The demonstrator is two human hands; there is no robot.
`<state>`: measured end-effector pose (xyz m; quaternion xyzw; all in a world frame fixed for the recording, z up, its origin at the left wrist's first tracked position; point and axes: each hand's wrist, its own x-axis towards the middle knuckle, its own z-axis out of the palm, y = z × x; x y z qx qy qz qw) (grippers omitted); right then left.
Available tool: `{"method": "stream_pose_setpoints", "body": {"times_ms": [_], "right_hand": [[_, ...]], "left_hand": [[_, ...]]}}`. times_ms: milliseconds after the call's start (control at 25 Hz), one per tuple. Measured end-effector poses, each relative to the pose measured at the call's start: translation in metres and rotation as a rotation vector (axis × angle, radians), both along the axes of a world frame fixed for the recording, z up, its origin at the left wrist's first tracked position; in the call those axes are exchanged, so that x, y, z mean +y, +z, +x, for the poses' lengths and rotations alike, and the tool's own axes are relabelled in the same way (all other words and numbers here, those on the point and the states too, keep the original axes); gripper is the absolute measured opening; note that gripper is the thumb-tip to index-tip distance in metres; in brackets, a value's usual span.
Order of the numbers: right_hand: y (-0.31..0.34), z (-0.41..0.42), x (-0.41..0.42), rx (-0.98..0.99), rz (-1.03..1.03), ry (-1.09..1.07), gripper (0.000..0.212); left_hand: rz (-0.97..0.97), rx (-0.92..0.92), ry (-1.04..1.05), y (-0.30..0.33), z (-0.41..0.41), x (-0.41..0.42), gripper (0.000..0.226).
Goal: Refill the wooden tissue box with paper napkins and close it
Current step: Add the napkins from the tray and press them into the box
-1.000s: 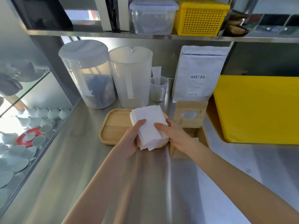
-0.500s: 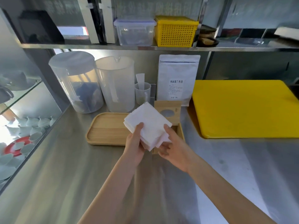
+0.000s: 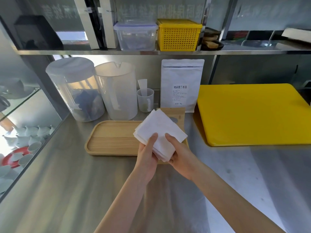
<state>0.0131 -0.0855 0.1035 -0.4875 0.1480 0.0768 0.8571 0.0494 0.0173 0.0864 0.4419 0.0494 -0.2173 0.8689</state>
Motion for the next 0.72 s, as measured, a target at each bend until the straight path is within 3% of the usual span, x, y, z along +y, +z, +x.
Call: {"method": "stream_pose_setpoints", "body": {"times_ms": [200, 320, 400, 720], "right_hand": [[-0.007, 0.006, -0.004, -0.047, -0.056, -0.049, 0.016], [-0.007, 0.011, -0.015, -0.058, -0.136, -0.090, 0.036], [-0.004, 0.014, -0.025, -0.037, -0.210, -0.104, 0.042], [-0.007, 0.040, -0.055, 0.131, -0.628, -0.118, 0.050]], "left_hand": [[-0.026, -0.045, 0.004, 0.001, 0.003, 0.000, 0.057], [0.009, -0.042, -0.026, 0.008, 0.011, 0.007, 0.036], [0.082, -0.033, -0.034, 0.011, 0.021, 0.014, 0.021], [0.632, -0.126, -0.260, 0.008, 0.055, 0.006, 0.041]]}}
